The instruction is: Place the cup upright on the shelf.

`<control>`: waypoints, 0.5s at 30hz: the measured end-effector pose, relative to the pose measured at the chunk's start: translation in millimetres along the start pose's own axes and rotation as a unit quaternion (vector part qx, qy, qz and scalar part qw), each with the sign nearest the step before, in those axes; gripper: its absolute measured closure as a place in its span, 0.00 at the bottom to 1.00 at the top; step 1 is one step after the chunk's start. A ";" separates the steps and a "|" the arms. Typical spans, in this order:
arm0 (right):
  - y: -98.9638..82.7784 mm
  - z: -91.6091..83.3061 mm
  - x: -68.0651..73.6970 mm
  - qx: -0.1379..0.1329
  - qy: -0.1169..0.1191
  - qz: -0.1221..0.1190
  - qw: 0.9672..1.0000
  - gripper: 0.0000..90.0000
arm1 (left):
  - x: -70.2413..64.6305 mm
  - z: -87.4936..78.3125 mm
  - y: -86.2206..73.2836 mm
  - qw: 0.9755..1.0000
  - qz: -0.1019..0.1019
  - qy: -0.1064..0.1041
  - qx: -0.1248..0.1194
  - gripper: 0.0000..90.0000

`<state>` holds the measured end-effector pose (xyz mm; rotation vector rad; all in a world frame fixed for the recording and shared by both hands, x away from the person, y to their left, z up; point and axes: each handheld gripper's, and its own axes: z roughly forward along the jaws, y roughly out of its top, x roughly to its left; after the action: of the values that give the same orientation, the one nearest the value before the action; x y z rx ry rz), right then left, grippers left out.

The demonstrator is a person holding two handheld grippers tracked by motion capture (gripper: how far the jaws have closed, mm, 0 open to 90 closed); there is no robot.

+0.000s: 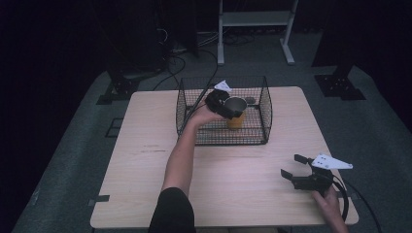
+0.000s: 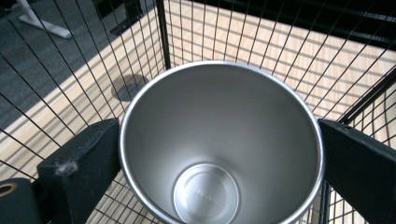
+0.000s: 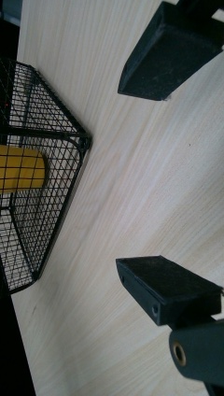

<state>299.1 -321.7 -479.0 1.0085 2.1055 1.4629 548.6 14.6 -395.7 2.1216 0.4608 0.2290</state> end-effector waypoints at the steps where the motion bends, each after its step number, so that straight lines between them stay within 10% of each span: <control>1: 0.0 -0.1 0.0 0.000 0.000 0.001 1.000 0.14 | -0.1 -0.9 0.6 1.000 -0.002 -0.001 -0.003 0.03; 15: -0.3 -0.8 -0.6 -0.004 0.002 0.005 1.000 0.14 | -2.0 -10.2 7.0 1.000 0.001 0.001 -0.028 0.03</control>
<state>298.9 -322.7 -479.1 1.0159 2.0983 1.4771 545.0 18.1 -384.2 2.0667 0.4482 0.2434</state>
